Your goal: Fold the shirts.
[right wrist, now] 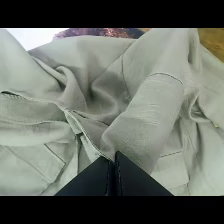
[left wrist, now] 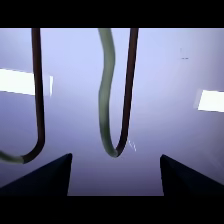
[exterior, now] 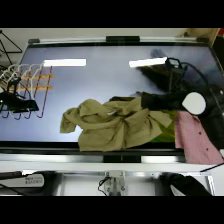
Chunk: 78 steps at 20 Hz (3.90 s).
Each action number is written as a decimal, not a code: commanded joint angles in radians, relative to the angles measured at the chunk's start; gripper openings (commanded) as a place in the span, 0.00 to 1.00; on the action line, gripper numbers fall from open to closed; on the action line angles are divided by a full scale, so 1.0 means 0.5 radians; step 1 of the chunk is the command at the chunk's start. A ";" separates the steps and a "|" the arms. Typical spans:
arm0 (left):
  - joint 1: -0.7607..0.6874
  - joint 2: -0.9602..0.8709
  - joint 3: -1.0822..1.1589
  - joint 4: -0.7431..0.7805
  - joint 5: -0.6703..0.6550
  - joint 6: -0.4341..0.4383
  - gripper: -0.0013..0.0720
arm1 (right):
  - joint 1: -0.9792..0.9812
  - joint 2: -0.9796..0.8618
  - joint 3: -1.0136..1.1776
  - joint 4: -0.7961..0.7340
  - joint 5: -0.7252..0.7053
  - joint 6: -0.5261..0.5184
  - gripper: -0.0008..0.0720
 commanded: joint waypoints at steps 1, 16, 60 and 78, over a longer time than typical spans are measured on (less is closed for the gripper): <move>-0.003 -0.123 -0.002 -0.013 0.040 0.024 0.83 | 0.000 0.001 0.000 -0.006 -0.001 0.008 0.10; -0.020 -0.304 -0.002 -0.018 0.079 0.024 0.48 | -0.001 0.001 0.000 -0.106 -0.002 -0.010 0.10; -2.618 1.376 -0.692 -0.206 -0.850 -0.687 0.09 | -0.002 0.001 0.122 -0.777 -0.032 -0.112 0.10; -2.457 0.813 -0.655 -0.633 0.182 -0.697 0.09 | 0.000 0.360 0.122 0.372 -0.191 -0.894 0.10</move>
